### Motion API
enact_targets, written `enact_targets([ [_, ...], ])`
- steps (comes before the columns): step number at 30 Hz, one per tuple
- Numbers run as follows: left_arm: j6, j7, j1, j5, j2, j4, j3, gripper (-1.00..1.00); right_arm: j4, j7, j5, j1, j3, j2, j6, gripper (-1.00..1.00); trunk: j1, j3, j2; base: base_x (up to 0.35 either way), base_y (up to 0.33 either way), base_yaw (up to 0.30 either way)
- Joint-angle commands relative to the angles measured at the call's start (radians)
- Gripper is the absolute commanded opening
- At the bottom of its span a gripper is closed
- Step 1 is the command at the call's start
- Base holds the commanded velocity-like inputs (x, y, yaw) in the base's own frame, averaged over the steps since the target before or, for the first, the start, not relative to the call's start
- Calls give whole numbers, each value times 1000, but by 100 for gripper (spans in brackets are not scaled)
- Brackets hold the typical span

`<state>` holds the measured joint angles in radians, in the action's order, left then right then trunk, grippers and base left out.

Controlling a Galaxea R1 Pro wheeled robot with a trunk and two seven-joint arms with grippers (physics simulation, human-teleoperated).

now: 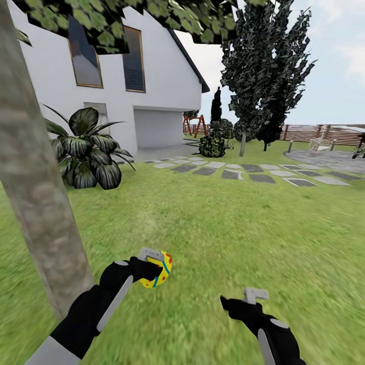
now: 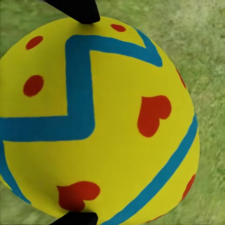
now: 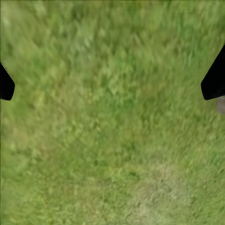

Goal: Take the three Easter eggs out of the wicker basket on the lawn in the garden, then place them on the lawn next to a single tree (choose any tree) so that all three eggs are next to the same tree and none are left in the basket.

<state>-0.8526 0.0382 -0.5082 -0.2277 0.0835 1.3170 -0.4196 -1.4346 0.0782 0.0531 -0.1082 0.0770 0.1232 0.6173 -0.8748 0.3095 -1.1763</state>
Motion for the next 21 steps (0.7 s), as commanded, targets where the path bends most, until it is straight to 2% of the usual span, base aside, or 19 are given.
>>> enact_targets([
  [1,-4,4,-1,-6,1,1,-2,-100,-1,3,5,-1,3,1,-1,100,-1,1,-1,340,0,-3],
  [6,9,5,-1,-5,1,1,-2,-100,-1,2,5,-1,2,1,-7,100,-1,1,-1,340,-10,-1],
  [11,13,5,-1,-4,-4,0,-2,-100,-1,3,5,-1,3,1,-8,100,-1,1,-1,313,-141,0],
  [15,24,12,-3,-5,-31,-44,-4,-100,-1,3,5,-1,4,1,-8,100,-1,1,-1,293,-183,0],
  [17,32,55,-4,-6,-44,-58,-3,-100,-1,3,5,-1,8,1,-8,100,-1,1,-1,281,-193,0],
  [19,38,116,-4,-6,-76,-77,-2,-100,-1,3,5,-1,19,1,-8,100,-1,1,-1,275,-195,0],
  [21,49,139,-8,-9,-97,-116,-2,-100,-1,3,5,-1,22,1,-8,100,-1,1,-1,271,-196,0],
])
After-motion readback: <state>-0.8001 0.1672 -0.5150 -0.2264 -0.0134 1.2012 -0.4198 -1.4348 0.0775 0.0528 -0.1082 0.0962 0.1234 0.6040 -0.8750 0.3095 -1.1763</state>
